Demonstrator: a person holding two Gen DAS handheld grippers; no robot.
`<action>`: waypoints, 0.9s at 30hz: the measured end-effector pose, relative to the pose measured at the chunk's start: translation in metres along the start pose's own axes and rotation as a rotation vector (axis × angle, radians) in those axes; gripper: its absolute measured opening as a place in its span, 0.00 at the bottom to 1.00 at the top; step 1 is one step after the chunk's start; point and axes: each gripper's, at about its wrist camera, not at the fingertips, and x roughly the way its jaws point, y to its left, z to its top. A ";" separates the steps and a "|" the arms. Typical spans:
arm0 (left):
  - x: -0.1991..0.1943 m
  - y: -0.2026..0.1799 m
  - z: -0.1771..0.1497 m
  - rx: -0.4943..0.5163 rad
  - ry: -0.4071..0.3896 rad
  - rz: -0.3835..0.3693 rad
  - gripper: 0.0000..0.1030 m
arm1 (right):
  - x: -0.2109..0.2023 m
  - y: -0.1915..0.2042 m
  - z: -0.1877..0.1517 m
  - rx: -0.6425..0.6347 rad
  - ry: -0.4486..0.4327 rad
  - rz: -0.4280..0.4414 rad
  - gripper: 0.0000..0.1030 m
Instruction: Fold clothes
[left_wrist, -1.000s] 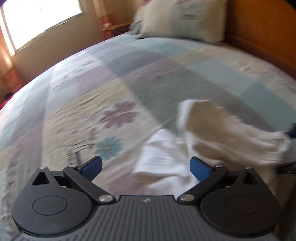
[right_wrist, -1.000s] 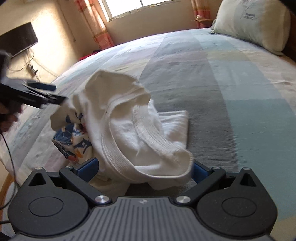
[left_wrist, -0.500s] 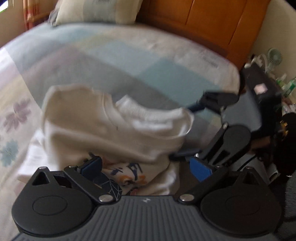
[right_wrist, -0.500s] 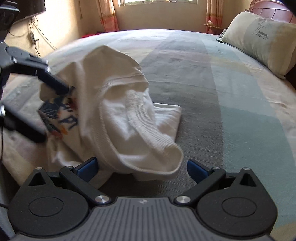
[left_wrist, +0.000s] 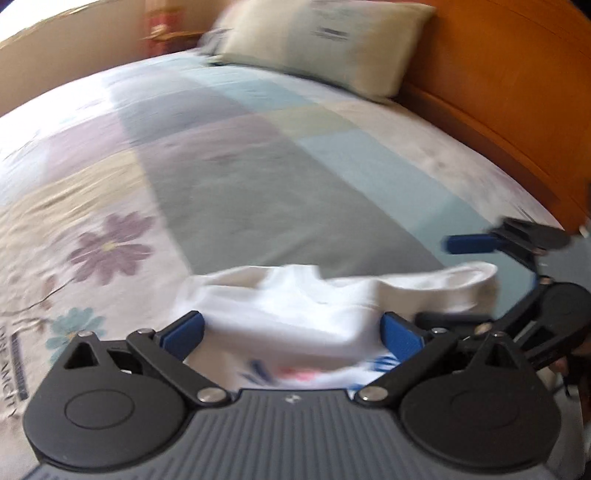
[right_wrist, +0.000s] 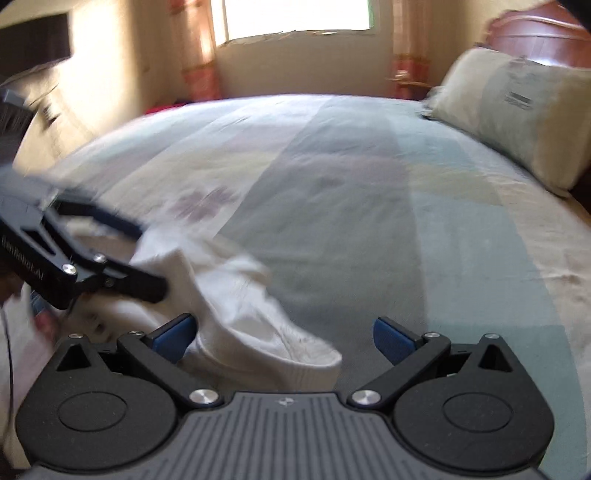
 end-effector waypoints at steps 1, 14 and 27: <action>0.000 0.005 0.000 -0.010 0.003 0.002 0.98 | -0.003 -0.002 0.004 0.013 -0.007 -0.002 1.00; -0.070 -0.035 -0.031 0.253 0.117 -0.030 0.98 | -0.028 0.040 -0.034 -0.155 0.141 0.196 1.00; -0.103 -0.067 -0.047 0.329 0.110 -0.030 0.98 | 0.008 0.040 -0.065 -0.160 0.192 0.189 1.00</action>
